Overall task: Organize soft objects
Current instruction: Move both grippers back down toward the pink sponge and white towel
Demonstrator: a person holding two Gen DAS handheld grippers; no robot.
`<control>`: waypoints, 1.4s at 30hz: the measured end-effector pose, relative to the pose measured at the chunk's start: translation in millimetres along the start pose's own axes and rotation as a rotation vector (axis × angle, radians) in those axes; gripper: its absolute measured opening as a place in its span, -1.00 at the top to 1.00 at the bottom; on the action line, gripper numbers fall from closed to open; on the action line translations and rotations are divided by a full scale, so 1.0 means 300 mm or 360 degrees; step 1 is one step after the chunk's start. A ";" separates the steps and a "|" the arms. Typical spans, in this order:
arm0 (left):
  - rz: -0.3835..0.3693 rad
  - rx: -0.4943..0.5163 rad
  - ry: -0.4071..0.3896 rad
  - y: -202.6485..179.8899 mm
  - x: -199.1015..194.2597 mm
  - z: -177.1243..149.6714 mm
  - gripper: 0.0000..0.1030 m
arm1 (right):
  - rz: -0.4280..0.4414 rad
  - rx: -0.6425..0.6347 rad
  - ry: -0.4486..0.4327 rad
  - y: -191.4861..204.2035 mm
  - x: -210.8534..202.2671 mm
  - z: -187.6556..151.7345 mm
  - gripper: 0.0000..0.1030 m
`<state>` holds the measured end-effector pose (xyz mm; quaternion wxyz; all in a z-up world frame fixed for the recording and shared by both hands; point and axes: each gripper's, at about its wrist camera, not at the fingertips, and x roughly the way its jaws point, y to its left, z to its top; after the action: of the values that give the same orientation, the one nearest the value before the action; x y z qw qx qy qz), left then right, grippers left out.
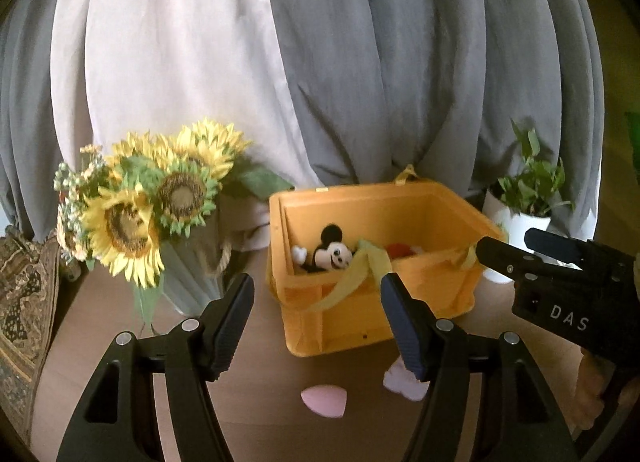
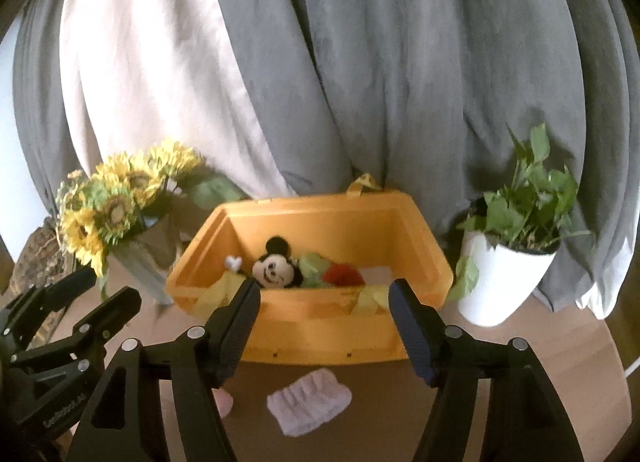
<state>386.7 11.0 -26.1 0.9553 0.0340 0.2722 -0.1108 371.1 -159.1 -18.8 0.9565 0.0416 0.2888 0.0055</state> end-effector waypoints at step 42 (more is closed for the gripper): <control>-0.0071 0.0012 0.0523 0.002 0.276 -0.368 -0.33 | 0.0078 -0.0189 0.0612 0.035 0.328 -0.295 -0.36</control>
<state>398.7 9.4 -163.6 0.8951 0.0492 0.4249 -0.1260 404.1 -138.4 -145.8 0.8840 -0.0097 0.4643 0.0536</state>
